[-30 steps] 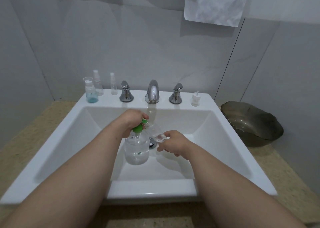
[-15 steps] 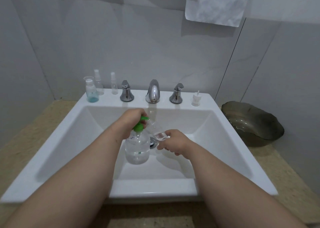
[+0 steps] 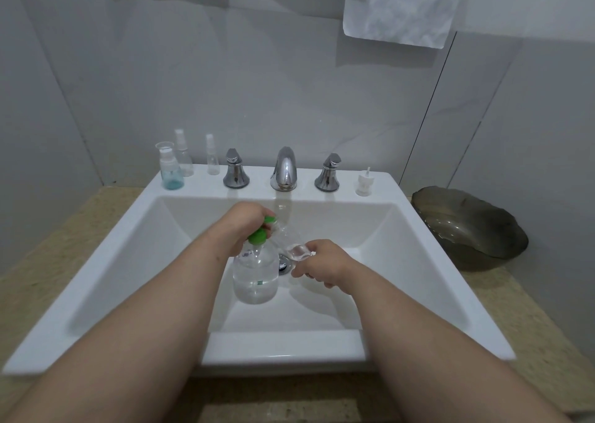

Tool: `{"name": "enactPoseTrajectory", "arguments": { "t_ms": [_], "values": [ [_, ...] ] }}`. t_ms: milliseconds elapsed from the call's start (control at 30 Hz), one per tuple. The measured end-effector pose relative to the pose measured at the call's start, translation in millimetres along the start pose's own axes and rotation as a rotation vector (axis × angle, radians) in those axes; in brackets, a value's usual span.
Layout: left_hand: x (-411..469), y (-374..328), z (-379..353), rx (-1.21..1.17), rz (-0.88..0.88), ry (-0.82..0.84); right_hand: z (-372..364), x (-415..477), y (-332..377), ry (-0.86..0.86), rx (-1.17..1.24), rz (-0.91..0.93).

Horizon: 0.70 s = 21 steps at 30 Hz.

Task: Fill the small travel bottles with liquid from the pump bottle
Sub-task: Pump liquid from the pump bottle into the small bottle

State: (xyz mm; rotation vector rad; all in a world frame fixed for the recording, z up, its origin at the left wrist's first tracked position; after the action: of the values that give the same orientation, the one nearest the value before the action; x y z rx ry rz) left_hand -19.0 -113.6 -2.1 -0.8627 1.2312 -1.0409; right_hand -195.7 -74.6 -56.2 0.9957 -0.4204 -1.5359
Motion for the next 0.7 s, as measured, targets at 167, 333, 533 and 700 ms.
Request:
{"name": "enactPoseTrajectory", "arguments": {
  "t_ms": [167, 333, 533, 700],
  "values": [
    [1, -2, -1, 0.028, -0.009, 0.004, 0, 0, 1, 0.001, -0.015, 0.004],
    [-1, -1, 2, 0.067, -0.029, -0.011, -1, -2, -1, 0.011, -0.029, -0.006],
    [-1, -2, 2, 0.073, -0.038, -0.013, -1, -2, -2, 0.013, -0.027, -0.016],
    [-2, 6, 3, 0.043, 0.016, 0.016, 0, -2, -1, 0.008, -0.014, -0.011]
  ]
}}
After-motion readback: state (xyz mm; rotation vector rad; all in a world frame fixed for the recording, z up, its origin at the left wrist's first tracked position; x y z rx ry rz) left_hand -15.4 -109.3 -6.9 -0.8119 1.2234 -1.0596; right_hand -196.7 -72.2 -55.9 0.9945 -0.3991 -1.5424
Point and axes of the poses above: each hand's wrist, its own x-axis towards the middle knuckle, its own z-axis out of the back of the hand, y = z × x, the point moved 9 cm from there along x, towards the middle knuckle, and after that the axes turned 5 degrees about -x, right-handed, at the moved point
